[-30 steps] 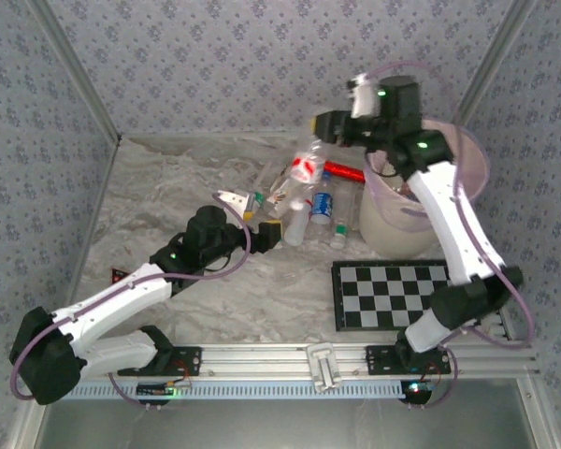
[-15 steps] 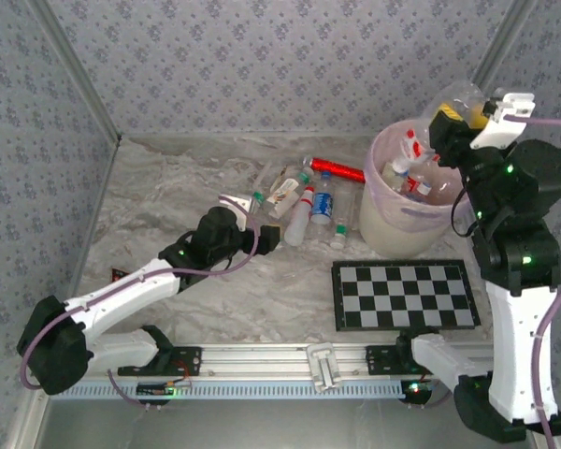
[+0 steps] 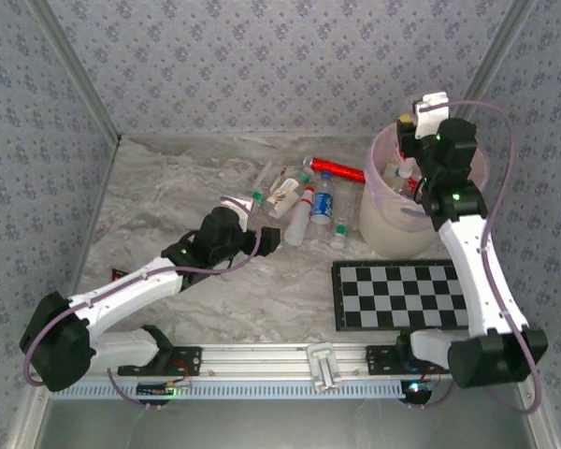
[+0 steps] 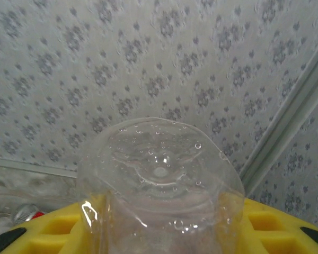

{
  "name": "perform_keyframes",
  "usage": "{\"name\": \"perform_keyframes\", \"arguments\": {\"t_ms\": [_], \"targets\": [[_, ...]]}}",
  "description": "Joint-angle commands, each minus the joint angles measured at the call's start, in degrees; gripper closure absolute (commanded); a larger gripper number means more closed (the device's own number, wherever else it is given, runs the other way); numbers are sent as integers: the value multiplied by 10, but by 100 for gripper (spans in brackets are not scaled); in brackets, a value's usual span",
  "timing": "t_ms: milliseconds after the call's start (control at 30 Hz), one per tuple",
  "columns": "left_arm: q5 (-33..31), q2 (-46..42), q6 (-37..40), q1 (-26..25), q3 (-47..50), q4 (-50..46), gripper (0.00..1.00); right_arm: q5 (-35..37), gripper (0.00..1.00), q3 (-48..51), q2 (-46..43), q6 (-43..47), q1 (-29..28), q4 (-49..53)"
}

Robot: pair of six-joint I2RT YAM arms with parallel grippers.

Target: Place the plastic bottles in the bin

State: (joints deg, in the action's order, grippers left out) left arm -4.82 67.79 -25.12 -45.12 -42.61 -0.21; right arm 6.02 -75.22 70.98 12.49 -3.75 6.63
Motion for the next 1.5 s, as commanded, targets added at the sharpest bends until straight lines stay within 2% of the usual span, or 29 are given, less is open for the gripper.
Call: {"name": "perform_keyframes", "arguments": {"t_ms": [0, 200, 500, 633, 767, 900, 1067, 1200, 1467], "targets": [[-11, -4, -3, 1, -25, -8, 5, -20, 100, -18, 17, -19, 29, 20], [-8, 9, 7, 2, -36, -13, 5, -60, 100, -14, 56, -84, 63, 80], [-4, 27, 10, 2, -41, -8, 5, -71, 100, -5, 116, -130, 69, 164], [-4, 26, 10, 3, -40, -11, 5, -77, 96, 4, 137, -162, 70, 183], [-6, 27, 7, 3, -37, -14, 4, -105, 90, 31, 157, -204, 67, 174], [-7, 25, 5, 3, -33, -19, 4, -102, 86, 63, 167, -239, 58, 159], [-13, 20, 5, 3, -29, -25, 4, -102, 72, 95, 163, -262, 48, 147], [-15, 18, 5, 4, -28, -30, 3, -116, 53, 74, 151, -241, 42, 162], [-18, 21, -1, 6, -23, -28, 3, -76, 15, -12, 99, -227, 37, 248]]}}
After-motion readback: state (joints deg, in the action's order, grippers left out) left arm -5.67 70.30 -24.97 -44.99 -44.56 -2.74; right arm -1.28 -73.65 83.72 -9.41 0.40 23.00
